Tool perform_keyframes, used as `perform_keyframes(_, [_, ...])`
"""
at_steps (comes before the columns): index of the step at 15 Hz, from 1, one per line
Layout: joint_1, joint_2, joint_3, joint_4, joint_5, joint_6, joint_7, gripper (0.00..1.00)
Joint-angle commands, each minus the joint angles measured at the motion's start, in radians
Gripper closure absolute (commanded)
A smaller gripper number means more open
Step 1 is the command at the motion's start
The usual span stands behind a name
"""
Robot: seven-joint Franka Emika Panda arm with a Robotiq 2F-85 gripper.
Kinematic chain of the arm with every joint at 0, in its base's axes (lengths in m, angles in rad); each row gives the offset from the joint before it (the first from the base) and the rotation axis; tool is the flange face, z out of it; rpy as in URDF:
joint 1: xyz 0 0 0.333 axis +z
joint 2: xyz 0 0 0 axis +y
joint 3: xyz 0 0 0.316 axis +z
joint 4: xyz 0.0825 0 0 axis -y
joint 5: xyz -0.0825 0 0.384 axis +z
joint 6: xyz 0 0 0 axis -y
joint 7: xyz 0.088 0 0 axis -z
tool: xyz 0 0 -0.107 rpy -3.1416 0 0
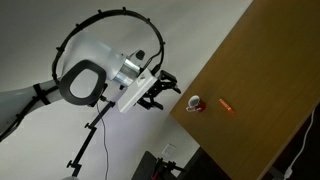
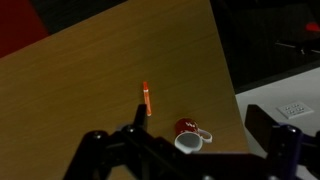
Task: Put the marker inside the mug.
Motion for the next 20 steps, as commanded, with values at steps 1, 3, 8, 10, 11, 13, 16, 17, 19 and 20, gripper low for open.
perform_keyframes(1, [-0.018,0.014,0.025,0.002,0.005,0.01,-0.019,0.0])
perform_keyframes(3, [0.0,0.044,0.043,0.0,-0.014,0.032,-0.078,0.0])
perform_keyframes(8, [0.028,0.118,0.107,-0.019,-0.004,0.084,-0.282,0.0])
perform_keyframes(10, [0.031,0.148,0.128,-0.032,-0.001,0.108,-0.376,0.0])
perform_keyframes(11, [0.03,0.161,0.136,-0.037,0.001,0.115,-0.427,0.0])
perform_keyframes(13, [0.026,0.195,0.154,-0.039,-0.004,0.133,-0.494,0.0])
perform_keyframes(16, [0.018,0.243,0.175,-0.046,-0.024,0.175,-0.54,0.0])
perform_keyframes(17, [0.018,0.265,0.18,-0.047,-0.004,0.198,-0.561,0.0])
perform_keyframes(19, [0.011,0.31,0.19,-0.043,0.01,0.264,-0.504,0.0])
perform_keyframes(20, [0.008,0.332,0.194,-0.041,0.024,0.297,-0.472,0.0])
